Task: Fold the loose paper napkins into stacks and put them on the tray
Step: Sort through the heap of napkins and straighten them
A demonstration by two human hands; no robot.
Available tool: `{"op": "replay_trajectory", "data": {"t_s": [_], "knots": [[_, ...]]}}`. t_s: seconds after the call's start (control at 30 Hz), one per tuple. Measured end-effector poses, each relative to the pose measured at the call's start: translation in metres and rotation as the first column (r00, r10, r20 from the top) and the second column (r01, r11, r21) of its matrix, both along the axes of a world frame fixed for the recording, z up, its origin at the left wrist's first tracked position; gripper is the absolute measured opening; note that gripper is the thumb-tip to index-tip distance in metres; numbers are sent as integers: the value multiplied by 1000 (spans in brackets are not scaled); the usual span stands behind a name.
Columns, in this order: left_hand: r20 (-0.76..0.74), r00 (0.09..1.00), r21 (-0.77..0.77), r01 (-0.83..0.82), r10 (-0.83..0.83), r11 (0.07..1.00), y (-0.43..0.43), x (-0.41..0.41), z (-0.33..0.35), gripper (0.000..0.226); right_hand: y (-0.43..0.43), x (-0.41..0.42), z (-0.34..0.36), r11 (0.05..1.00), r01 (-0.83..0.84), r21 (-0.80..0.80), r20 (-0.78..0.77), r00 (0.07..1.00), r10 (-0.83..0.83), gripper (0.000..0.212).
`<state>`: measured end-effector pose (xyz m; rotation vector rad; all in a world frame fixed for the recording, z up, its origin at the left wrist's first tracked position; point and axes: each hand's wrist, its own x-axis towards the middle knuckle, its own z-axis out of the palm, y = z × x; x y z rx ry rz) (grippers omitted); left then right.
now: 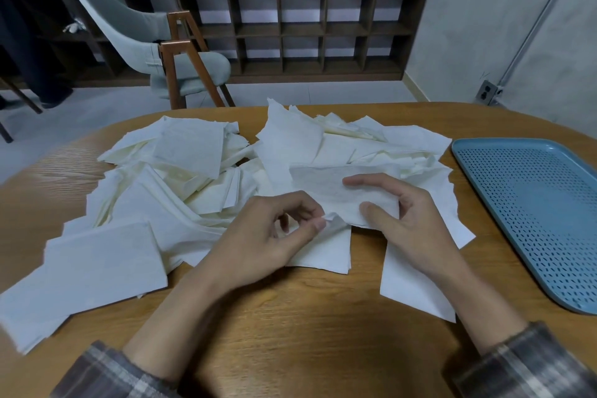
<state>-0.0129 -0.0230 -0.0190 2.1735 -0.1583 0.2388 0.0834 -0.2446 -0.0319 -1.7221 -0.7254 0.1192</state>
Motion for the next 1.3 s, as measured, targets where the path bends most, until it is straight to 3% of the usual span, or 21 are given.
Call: {"op": "replay_trajectory", "data": {"t_s": [0.3, 0.43, 0.57, 0.77, 1.07, 1.2, 1.3], "knots": [[109, 992, -86, -53, 62, 995, -4, -1, 1, 8, 3, -9, 3, 995, -62, -74, -41, 997, 59, 24], [136, 989, -112, -42, 57, 993, -6, -2, 1, 12, 3, -10, 5, 991, -108, -75, -141, 985, 96, 31], [175, 973, -173, -122, 153, 977, -9, -2, 4, 16, 5, -9, 6, 997, -62, -46, -112, 992, 56, 11], [65, 968, -310, -211, 242, 927, 0, 0, 9, 40, -3, 4, 6, 987, 124, 105, -222, 970, -99, 28], [-10, 966, -370, -243, 257, 897, -5, 1, 7, 40, 6, -12, 9, 994, -70, 81, -323, 942, 93, 39], [-12, 968, -362, -238, 251, 901, -8, 3, 4, 40, 9, -11, 7, 997, -51, 59, -278, 958, 66, 34], [3, 965, -349, -244, 261, 905, -9, 5, 1, 39, 10, -10, 4, 998, -45, 36, -206, 977, 52, 45]]}}
